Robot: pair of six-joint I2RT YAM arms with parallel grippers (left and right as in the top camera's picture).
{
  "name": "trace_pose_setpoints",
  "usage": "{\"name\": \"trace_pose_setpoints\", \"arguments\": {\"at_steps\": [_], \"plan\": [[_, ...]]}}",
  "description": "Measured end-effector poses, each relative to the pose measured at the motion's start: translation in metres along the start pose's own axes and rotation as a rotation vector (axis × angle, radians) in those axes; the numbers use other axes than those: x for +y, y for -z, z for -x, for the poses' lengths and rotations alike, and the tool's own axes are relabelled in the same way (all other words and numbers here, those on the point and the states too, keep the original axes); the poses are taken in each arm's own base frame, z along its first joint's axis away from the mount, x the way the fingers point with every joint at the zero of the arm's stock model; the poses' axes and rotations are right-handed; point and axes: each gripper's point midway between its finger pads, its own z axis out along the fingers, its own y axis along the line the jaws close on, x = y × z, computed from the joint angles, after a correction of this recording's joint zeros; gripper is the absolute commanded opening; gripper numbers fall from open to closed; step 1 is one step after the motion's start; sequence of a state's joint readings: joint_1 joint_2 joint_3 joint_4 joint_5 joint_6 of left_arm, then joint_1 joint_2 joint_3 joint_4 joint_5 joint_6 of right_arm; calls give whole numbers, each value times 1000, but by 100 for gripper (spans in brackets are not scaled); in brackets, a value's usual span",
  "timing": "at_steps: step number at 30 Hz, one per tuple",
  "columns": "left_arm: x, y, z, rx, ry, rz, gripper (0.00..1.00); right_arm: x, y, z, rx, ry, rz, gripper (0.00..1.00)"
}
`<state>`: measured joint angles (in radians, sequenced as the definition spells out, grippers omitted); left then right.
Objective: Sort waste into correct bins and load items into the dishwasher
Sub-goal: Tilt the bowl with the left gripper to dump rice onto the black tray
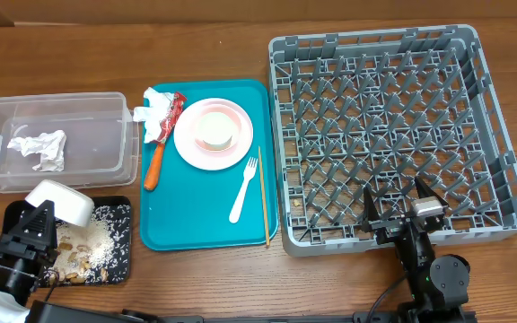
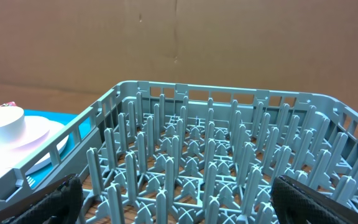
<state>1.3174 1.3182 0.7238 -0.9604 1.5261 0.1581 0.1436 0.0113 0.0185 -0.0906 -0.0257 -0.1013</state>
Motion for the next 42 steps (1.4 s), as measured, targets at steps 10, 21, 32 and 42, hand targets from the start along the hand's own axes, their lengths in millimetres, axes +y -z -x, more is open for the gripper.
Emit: {"name": "trace_pose_setpoints", "arguments": {"at_steps": [10,21,32,42], "plan": [[-4,0,-5,-1,41,-20,4,0,0,0,-1,0,0,100],[1,0,-4,3,-12,7,4,0,0,0,-1,0,0,100],[22,-18,-28,171,-31,189,4,0,0,0,0,0,0,100],[0,-67,-66,510,-240,354,4,0,0,0,-1,0,0,100]]}}
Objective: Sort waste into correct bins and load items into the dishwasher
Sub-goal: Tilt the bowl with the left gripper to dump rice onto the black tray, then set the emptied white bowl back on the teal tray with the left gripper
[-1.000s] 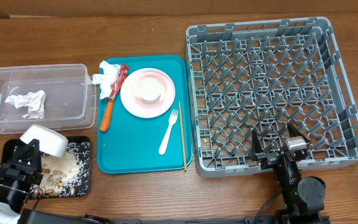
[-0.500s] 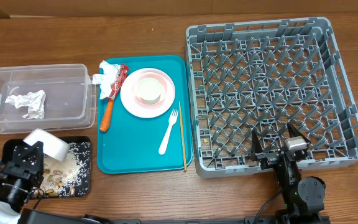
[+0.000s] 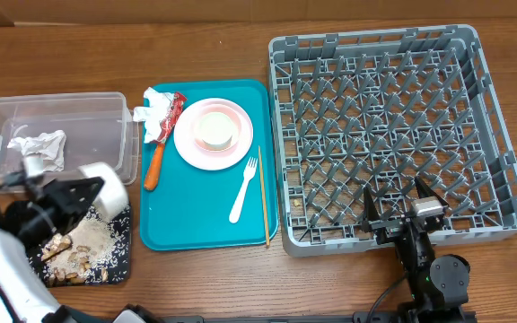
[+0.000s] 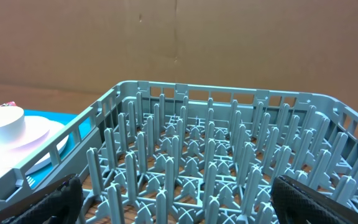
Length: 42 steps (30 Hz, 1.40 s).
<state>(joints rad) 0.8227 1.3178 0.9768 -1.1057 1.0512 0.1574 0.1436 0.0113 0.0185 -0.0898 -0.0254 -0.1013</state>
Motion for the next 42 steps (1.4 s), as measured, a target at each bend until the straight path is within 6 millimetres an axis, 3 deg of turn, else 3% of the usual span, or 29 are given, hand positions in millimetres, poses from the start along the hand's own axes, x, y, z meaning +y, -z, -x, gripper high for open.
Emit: {"name": "trace_pose_setpoints", "arguments": {"at_steps": [7,14,22,31,33,34,35,37,42], "plan": [[-4,-48,-27,199,-130,201,4,0,0,0,1,0,0,100],[-24,-103,-78,373,-364,373,4,0,0,0,0,0,0,100],[-32,-126,-124,444,-515,533,4,0,0,0,0,0,0,100],[-11,-162,-162,549,-616,659,5,0,0,0,0,0,0,100],[-3,-165,-164,568,-614,687,17,0,0,0,1,0,0,100],[2,-165,-165,576,-607,707,41,0,0,0,0,0,0,100],[6,-166,-165,581,-598,724,59,0,0,0,0,0,0,100],[8,-166,-165,585,-596,731,62,0,0,0,0,0,0,100],[1,-165,-167,599,-583,717,57,0,0,0,0,0,0,100]]}}
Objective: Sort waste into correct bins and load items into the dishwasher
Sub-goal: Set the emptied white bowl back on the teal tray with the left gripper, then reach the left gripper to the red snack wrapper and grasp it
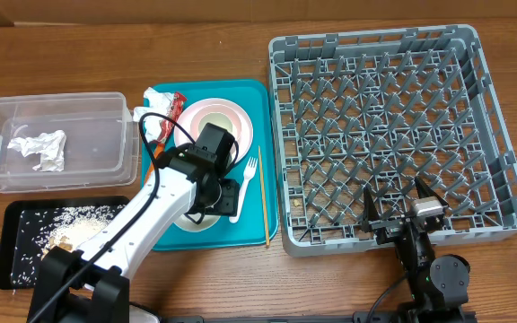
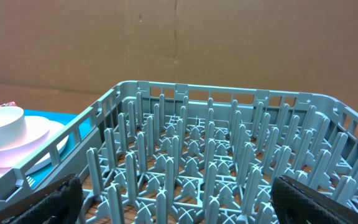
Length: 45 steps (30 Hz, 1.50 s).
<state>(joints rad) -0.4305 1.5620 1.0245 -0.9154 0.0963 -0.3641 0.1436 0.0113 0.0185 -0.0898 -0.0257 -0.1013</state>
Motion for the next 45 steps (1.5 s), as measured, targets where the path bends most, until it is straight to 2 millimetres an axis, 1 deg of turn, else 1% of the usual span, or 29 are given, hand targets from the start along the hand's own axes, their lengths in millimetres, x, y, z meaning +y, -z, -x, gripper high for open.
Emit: {"name": "trace_pose_setpoints", "arguments": {"at_steps": [2,4,6,8,9,10,13,14,17,18,19,22,24,28,30,33,38,41,45], "plan": [[-4,9,4,-2,-4,-6,58,0,0,0,0,0,0,100],[-11,30,19,-37,-14,-17,62,0,0,0,1,0,0,100],[-16,61,42,-106,-27,-9,71,0,0,0,0,0,0,100],[-15,87,61,-181,-28,14,80,0,0,0,0,0,0,100],[-10,106,77,-248,-28,45,81,0,0,0,0,0,0,100],[-6,118,88,-293,-23,64,81,0,0,0,1,0,0,100],[11,139,111,-393,-18,128,81,0,0,0,0,0,0,100],[22,147,121,-433,-14,162,81,0,0,0,0,0,0,100],[45,155,137,-490,0,214,81,0,0,0,0,0,0,100],[57,158,144,-510,9,238,81,0,0,0,0,0,0,100],[62,159,147,-516,15,245,81,0,0,0,0,0,0,100],[85,154,160,-525,32,287,81,0,0,0,0,0,0,100],[99,140,171,-508,42,311,80,0,0,0,0,0,0,100],[111,110,186,-468,39,331,78,0,0,0,0,0,0,100],[115,96,191,-450,35,336,77,0,0,0,0,0,0,100],[117,79,196,-424,23,342,72,0,0,0,0,0,0,100],[120,53,207,-409,19,344,73,0,0,0,0,0,0,100],[121,37,210,-391,18,346,73,0,0,0,0,1,0,100],[123,24,213,-379,18,347,74,0,0,0,0,0,0,100]]}}
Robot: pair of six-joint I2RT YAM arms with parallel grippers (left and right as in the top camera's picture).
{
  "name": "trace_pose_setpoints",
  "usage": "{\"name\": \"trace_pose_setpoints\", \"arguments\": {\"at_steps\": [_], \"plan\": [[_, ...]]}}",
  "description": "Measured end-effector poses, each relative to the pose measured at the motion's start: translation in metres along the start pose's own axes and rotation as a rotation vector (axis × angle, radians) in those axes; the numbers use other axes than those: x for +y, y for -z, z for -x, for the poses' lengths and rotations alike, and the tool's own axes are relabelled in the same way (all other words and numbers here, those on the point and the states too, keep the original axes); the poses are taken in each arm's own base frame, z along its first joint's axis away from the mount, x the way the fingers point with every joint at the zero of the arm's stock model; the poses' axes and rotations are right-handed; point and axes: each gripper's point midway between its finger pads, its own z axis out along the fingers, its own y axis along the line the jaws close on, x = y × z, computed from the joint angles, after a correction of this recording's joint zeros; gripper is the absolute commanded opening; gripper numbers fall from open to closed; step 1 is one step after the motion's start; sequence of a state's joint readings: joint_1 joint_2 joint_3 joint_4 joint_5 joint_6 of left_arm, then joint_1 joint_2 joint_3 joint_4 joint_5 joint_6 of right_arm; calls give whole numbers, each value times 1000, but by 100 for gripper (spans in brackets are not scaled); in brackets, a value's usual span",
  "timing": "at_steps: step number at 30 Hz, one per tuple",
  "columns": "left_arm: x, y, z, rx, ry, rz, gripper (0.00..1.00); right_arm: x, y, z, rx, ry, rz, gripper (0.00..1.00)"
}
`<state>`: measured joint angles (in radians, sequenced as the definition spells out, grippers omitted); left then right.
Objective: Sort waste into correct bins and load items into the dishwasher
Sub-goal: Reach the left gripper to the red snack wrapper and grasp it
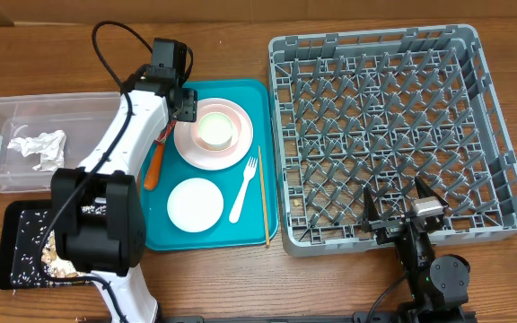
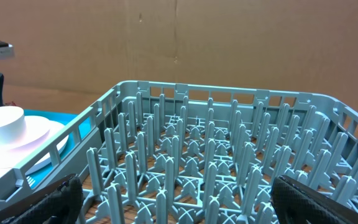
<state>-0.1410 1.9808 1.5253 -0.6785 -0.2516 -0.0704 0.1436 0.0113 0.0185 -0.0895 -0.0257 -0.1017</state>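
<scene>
My left gripper (image 1: 187, 102) hovers at the back left of the teal tray (image 1: 240, 235), beside the pink plate (image 1: 237, 152) carrying a white cup (image 1: 213, 131). From above I cannot tell how its jaws stand. The arm covers most of the crumpled wrapper there. An empty white bowl (image 1: 196, 204) sits free on the tray's front left. A carrot (image 1: 153, 167), a white fork (image 1: 244, 188) and a chopstick (image 1: 263, 197) also lie on the tray. My right gripper (image 1: 402, 211) rests open at the front edge of the grey dish rack (image 1: 384, 126), nothing between its fingers (image 2: 55, 198).
A clear bin (image 1: 97, 108) at the left holds crumpled paper (image 1: 39, 148). A black tray (image 1: 16, 224) with rice and food scraps sits at the front left. The left arm's cable loops over the table behind the tray. The rack (image 2: 185, 149) holds no dishes.
The left gripper was low over the tray's front left at the white bowl; now the bowl lies free there and the gripper is at the tray's back left, by the plate. The right arm is unchanged.
The left gripper first held the white bowl over the black tray at the front left, then held it tipped there with rice on that tray. Later it was with the bowl over the teal tray's front. Now the bowl rests there, let go.
</scene>
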Motion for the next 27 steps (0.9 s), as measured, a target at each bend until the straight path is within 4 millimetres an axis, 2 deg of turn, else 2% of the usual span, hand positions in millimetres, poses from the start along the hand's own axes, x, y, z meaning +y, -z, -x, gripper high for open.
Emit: {"name": "trace_pose_setpoints", "arguments": {"at_steps": [6,7,8,9,10,13,16,23,27], "plan": [[2,-13,-2,13,6,5,73,0,0,0,1,0,0,100],[2,-14,-3,15,7,6,66,0,0,0,1,0,0,100],[3,-15,-3,16,8,6,49,0,0,0,0,-1,0,100],[3,-15,-3,15,6,6,37,0,0,0,0,0,0,100],[3,-15,-2,13,7,6,33,0,0,0,0,0,0,100],[3,-15,-2,12,5,6,42,0,0,0,0,0,0,100],[3,-15,-2,12,5,6,46,0,0,0,1,0,0,100],[1,-15,-2,13,5,-4,34,0,0,0,0,0,0,100],[-5,-15,-2,14,6,-36,31,0,0,0,0,0,0,100]]}}
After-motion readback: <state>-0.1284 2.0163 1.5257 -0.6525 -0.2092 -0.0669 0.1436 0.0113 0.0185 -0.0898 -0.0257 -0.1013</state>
